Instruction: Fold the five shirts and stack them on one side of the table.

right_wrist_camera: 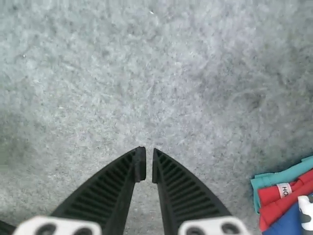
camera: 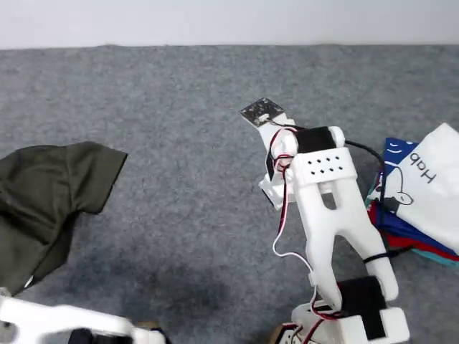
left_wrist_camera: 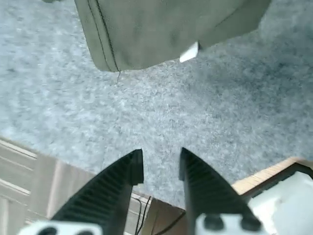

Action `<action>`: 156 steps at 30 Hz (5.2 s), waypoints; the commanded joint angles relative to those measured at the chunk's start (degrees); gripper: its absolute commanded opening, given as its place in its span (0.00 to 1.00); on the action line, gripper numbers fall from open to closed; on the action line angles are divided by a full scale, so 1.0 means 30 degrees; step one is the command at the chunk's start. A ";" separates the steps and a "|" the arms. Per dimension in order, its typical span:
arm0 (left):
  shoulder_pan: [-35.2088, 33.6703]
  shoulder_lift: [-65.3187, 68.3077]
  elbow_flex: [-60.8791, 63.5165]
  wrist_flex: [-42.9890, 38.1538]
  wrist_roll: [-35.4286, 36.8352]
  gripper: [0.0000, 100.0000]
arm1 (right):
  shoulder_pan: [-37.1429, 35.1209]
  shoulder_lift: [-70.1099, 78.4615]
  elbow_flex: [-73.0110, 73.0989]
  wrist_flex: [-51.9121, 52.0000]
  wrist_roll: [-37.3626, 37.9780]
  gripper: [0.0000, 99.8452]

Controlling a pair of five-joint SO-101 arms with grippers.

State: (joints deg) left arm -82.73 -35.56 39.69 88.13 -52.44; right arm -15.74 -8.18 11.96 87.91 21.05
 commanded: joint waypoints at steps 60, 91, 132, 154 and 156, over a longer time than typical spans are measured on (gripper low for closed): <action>0.2813 2.2359 -1.7773 0.0557 -0.7560 0.24 | -0.0513 -0.0103 -0.0996 0.3414 -0.0264 0.03; 0.4718 2.1832 -1.9004 0.4132 -0.6857 0.01 | 0.1070 -0.1245 -0.2637 0.4821 -0.1641 0.03; 2.4029 0.5216 -2.9143 0.4161 1.0139 0.01 | 0.7341 -0.3912 -0.0498 0.3473 -0.1582 0.04; 1.2982 0.8440 -1.2469 0.0586 0.6799 0.01 | -0.6930 0.2418 -0.2930 0.2447 -0.0527 0.04; 1.2190 0.9993 -1.2440 0.0469 0.6799 0.01 | -0.7868 0.3678 -0.3985 0.2066 -0.0557 0.08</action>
State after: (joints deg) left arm -42.90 -9.89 2.24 91.56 -31.43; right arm -35.43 -0.09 6.07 95.74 19.21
